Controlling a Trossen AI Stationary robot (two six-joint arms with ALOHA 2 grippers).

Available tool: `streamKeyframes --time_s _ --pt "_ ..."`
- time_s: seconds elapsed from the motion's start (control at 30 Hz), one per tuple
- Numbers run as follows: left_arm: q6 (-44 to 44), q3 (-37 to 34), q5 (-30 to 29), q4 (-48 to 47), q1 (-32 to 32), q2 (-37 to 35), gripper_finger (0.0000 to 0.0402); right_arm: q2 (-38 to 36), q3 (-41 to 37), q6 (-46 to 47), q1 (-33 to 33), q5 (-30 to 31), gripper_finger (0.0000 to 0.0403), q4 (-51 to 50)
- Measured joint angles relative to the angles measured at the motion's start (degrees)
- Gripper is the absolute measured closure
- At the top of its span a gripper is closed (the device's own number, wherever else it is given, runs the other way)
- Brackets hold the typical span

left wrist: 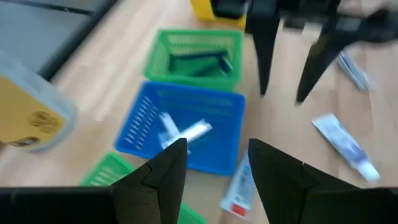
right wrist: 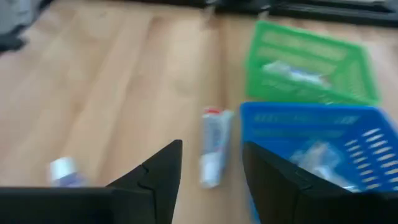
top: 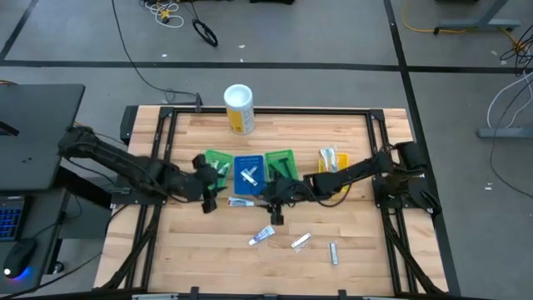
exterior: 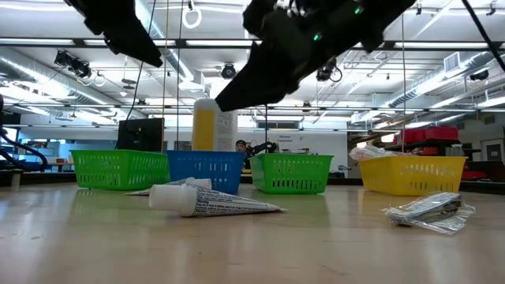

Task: Pick & Place Travel size toiletries
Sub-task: Put the purple and white toothpaste into the left green bin

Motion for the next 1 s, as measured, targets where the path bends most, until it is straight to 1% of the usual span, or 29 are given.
streamKeyframes --time_s 0.1,0.17,0.23,0.37,0.47,0.6,0.73,0.9,1.0 --pt "-3.6 -0.1 -0.2 3.6 -2.9 3.5 0.0222 -0.7 0.0 1.3 2.4 -0.1 0.0223 -3.0" --pt "-7.9 -0.1 0.1 6.5 -4.4 6.5 0.0222 -1.0 0.0 1.4 3.9 0.0 0.0223 -3.7" --pt "-10.7 -0.1 0.1 11.8 -5.4 10.2 0.0222 -1.1 0.1 2.1 5.2 0.2 0.0223 -5.5" --pt "-11.4 0.0 2.2 20.9 -7.3 17.5 0.0222 -1.0 0.0 4.5 7.3 0.6 0.0223 -8.3" --pt "-8.6 0.1 3.4 26.5 -9.2 22.7 0.0222 -1.0 0.0 6.6 8.8 3.8 0.0223 -10.8" --pt "-7.3 0.6 -0.7 33.3 -11.2 28.2 0.0222 -1.0 0.0 8.4 10.4 5.0 0.0223 -12.6" --pt "-8.8 0.6 -0.8 36.9 -11.3 32.2 0.0229 -1.0 0.0 10.0 11.6 4.9 0.0223 -12.5" --pt "-13.0 0.6 -1.1 39.8 -12.1 35.7 0.0246 -1.0 0.0 10.4 12.2 5.0 0.0223 -12.4" --pt "-13.4 0.6 -1.0 42.7 -12.5 37.3 0.0257 -1.0 0.0 10.5 12.2 5.0 0.0223 -12.5"
